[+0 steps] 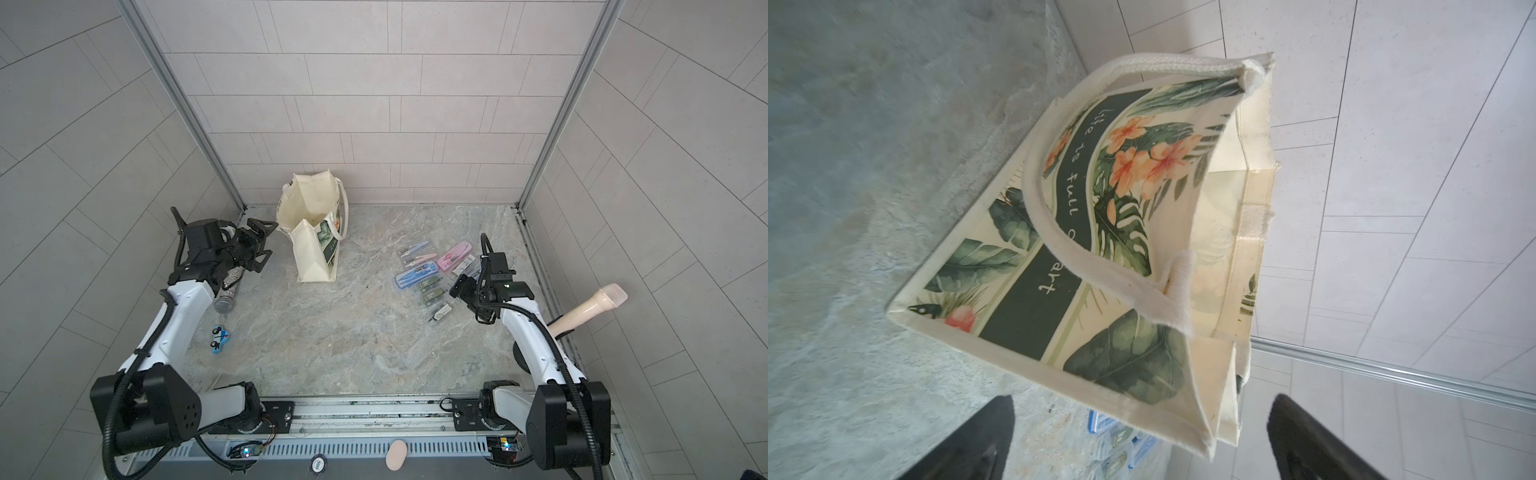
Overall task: Take out the compass set from the canvas bag
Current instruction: Adjust the canvas bag at the center of the board, then reset both arms
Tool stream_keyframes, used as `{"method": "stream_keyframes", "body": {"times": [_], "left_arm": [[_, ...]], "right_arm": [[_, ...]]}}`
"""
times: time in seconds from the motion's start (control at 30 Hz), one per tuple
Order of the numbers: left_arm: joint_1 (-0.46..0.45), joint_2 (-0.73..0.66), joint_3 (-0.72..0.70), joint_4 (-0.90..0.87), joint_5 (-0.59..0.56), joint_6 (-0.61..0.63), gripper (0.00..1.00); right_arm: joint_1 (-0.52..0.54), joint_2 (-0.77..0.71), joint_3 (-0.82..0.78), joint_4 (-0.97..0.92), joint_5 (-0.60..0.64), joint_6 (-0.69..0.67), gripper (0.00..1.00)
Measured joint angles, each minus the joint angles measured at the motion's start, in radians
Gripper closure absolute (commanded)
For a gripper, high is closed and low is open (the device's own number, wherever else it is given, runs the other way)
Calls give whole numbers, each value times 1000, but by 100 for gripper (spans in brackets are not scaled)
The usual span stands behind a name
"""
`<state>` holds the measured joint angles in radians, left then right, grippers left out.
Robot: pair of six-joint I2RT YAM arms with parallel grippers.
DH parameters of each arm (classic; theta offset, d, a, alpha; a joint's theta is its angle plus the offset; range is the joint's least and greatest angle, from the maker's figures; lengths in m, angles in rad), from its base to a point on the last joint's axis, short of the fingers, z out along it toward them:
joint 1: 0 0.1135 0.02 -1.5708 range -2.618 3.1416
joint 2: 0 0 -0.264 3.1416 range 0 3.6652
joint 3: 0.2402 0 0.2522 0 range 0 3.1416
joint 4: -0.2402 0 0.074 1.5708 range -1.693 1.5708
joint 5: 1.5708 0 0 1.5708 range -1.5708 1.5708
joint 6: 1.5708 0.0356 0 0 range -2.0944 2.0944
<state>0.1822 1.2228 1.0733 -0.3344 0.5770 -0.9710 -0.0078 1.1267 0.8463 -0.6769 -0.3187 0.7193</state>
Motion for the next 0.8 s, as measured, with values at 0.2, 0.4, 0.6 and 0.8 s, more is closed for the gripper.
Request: {"method": "stream_keyframes", "body": {"times": [0.2, 0.4, 0.6, 0.8], "left_arm": [[-1, -166, 121, -242, -207, 261, 0], [-1, -282, 83, -303, -346, 328, 0], [-27, -318, -71, -236, -396, 318, 0], [-352, -305, -32, -202, -616, 463, 0]], "right_arm": [[0, -100, 130, -29, 167, -75, 0], [0, -196, 201, -19, 330, -127, 0], [0, -275, 22, 174, 475, -201, 0], [0, -355, -196, 366, 553, -349, 0]]}}
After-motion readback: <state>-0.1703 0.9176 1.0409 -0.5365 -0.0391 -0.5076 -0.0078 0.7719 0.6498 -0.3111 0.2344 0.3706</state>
